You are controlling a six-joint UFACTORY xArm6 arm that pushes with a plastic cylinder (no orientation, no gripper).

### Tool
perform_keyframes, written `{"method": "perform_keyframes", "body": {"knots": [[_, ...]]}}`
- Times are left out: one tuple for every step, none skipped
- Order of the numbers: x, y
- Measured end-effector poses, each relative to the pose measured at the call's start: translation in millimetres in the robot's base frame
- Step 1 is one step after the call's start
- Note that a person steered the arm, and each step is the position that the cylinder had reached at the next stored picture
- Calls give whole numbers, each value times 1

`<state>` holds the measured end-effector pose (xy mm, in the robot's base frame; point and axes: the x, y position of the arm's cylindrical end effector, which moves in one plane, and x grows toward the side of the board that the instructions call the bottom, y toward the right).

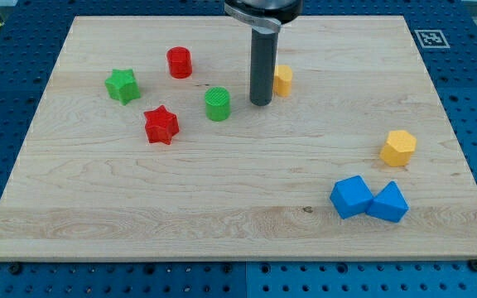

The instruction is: Move the yellow heart to the top right side of the green circle

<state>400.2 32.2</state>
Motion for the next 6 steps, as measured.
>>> {"method": "perform_keyframes", "body": {"knots": [[-4,44],[-21,86],[-22,88],[-27,70],[-39,46],[-47,17]]}}
